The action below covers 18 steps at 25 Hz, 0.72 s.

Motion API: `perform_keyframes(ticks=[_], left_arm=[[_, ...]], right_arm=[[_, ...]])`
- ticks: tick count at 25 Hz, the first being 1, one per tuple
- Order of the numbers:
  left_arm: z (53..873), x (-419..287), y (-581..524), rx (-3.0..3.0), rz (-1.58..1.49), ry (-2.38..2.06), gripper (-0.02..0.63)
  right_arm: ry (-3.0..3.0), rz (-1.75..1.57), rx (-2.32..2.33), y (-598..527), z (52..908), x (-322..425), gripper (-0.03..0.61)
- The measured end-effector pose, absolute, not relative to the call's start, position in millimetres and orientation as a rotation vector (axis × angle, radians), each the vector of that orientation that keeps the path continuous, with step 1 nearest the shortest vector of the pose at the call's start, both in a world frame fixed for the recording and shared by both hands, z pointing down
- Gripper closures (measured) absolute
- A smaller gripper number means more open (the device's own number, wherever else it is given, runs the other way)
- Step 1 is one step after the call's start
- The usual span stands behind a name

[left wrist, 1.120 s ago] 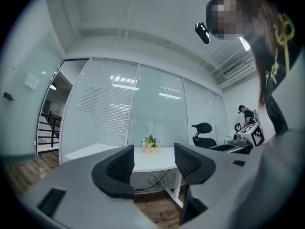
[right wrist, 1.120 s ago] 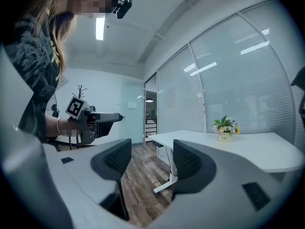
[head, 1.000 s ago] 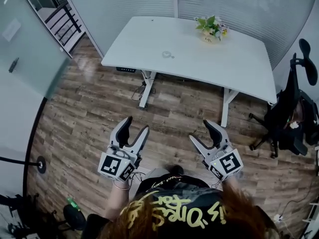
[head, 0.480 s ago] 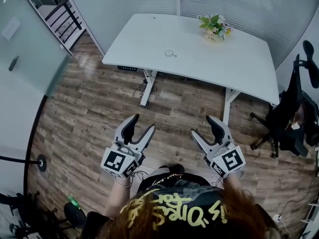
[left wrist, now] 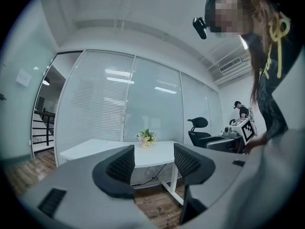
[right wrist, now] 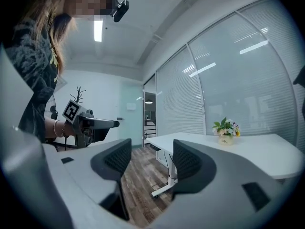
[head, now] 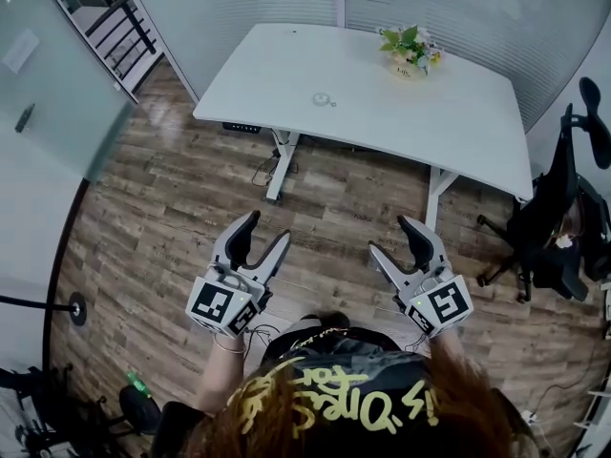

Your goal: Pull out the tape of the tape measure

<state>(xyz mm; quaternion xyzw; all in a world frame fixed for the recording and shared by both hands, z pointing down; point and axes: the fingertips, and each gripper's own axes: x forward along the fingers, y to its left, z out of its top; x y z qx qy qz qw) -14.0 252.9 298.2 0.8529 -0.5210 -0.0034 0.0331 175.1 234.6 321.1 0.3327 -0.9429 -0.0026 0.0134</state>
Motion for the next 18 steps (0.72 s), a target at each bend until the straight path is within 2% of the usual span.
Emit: perform_keyframes(ticks=[12,18], left_arm=[[318,-19,263,2.538,0.005,-1.649,0.37],[319,-31,240,2.552,0.001,-1.682,0.37]], right_arm=[[-2.941,0.084,0.952,240,342,172,0.302],[-2.913,0.031,0.967,214,344,165,0.302]])
